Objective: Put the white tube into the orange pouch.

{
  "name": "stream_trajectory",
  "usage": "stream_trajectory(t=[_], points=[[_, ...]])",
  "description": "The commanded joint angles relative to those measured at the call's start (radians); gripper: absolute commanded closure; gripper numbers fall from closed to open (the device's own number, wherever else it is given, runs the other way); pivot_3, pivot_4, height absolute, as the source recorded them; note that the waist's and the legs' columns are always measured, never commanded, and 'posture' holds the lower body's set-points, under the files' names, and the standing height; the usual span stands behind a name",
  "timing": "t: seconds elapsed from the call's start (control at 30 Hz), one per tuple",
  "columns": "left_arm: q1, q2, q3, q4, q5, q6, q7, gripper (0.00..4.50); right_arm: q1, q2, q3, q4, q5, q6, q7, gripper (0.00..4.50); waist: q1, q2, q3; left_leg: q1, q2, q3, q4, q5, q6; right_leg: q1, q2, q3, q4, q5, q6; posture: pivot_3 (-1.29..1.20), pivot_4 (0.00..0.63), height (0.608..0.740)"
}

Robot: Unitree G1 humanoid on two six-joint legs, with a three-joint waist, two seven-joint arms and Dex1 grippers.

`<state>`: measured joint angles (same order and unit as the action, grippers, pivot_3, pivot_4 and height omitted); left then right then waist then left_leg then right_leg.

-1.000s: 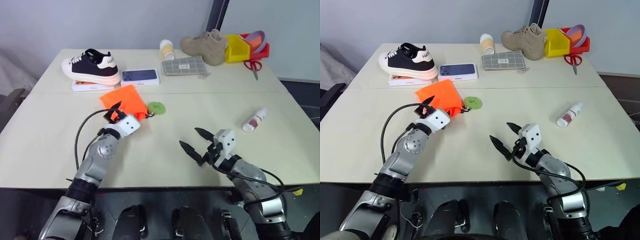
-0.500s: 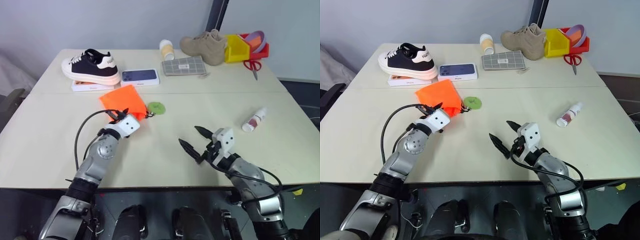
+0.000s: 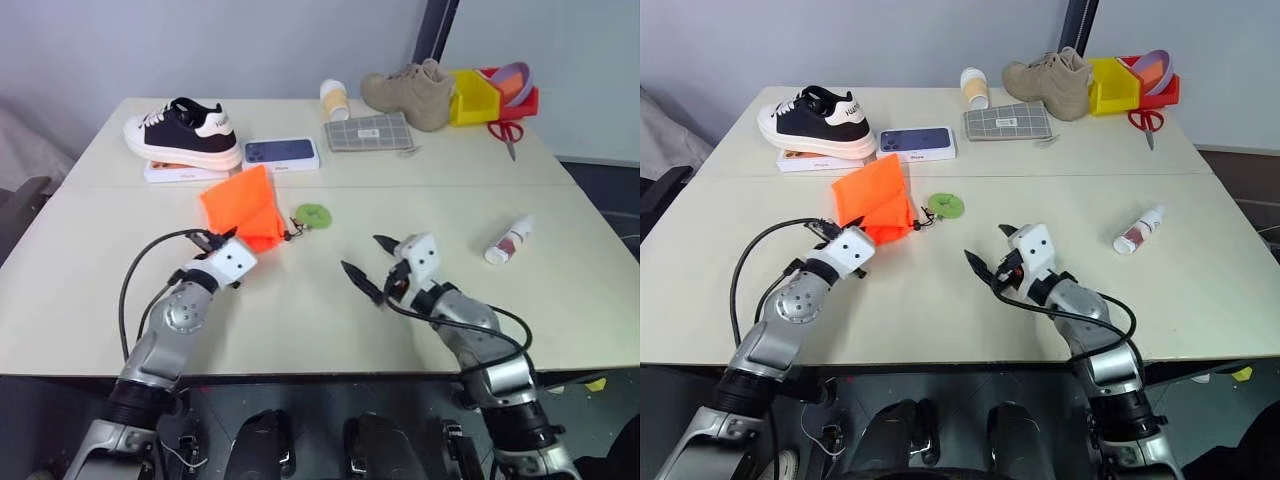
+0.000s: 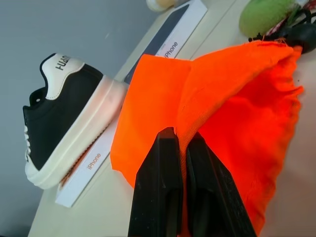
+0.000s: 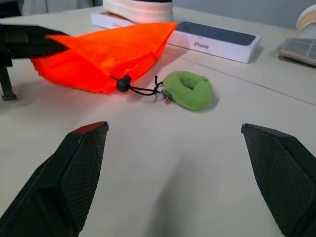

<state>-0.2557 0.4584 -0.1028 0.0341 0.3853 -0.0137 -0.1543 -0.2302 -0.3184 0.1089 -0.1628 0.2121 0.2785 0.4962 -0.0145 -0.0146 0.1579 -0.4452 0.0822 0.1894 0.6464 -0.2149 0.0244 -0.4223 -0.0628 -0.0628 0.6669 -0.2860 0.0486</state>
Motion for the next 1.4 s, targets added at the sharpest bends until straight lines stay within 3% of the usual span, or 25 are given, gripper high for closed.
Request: stream_trajectory(t=[0.03,0.37,0.5,0.93,1.27,1.4], points=[[0.002,-0.006,0.011,-0.058,-0.014,-0.005,-0.011,4.38,-0.025,0.012,-0.03,0.02,-0.028,-0.035,-0.043,0.0,0.0,0.0,0.0,0.0,0.0,0.0,0.0,0.0,0.0,0.0,0.0,0.0,0.0,0.0,0.0,0.0,0.15,0.74],[-0.052,-0.068,0.006,-0.052,-0.11,0.034,-0.102,4.38,-0.023,-0.007,-0.286,0.117,-0.176,-0.137,-0.398,0.0,-0.001,0.0,0.0,0.0,0.0,0.001,0.0,0.004,-0.006,-0.001,0.001,0.0,0.001,0.0,0.001,0.0,0.15,0.74],[-0.091,-0.087,-0.009,-0.019,-0.129,0.029,-0.13,4.38,-0.035,-0.008,-0.383,0.174,-0.208,-0.057,-0.543,0.0,-0.002,0.0,0.0,0.0,0.0,0.002,0.0,0.005,-0.007,0.0,0.001,0.0,0.001,0.0,0.001,0.0,0.15,0.74],[-0.107,-0.106,-0.017,0.001,-0.127,0.02,-0.142,4.38,-0.12,0.098,-0.495,0.193,-0.063,0.16,-0.628,0.0,-0.005,0.0,0.0,0.001,0.0,0.002,-0.001,0.006,-0.009,-0.001,0.002,0.001,0.004,0.0,0.002,0.0,0.15,0.74],[-0.103,-0.101,-0.017,-0.004,-0.126,0.018,-0.144,4.38,-0.165,0.103,-0.495,0.254,-0.057,0.194,-0.681,0.0,-0.006,0.0,0.0,0.001,0.0,0.002,-0.001,0.006,-0.009,-0.002,0.002,0.001,0.004,0.0,0.002,0.0,0.15,0.74],[-0.102,-0.101,-0.018,-0.006,-0.127,0.016,-0.146,4.5,-0.165,0.101,-0.496,0.256,-0.049,0.191,-0.688,1.33,-0.006,0.0,0.0,0.001,0.0,0.002,-0.001,0.006,-0.009,-0.002,0.002,0.001,0.004,0.0,0.002,0.0,0.15,0.74]])
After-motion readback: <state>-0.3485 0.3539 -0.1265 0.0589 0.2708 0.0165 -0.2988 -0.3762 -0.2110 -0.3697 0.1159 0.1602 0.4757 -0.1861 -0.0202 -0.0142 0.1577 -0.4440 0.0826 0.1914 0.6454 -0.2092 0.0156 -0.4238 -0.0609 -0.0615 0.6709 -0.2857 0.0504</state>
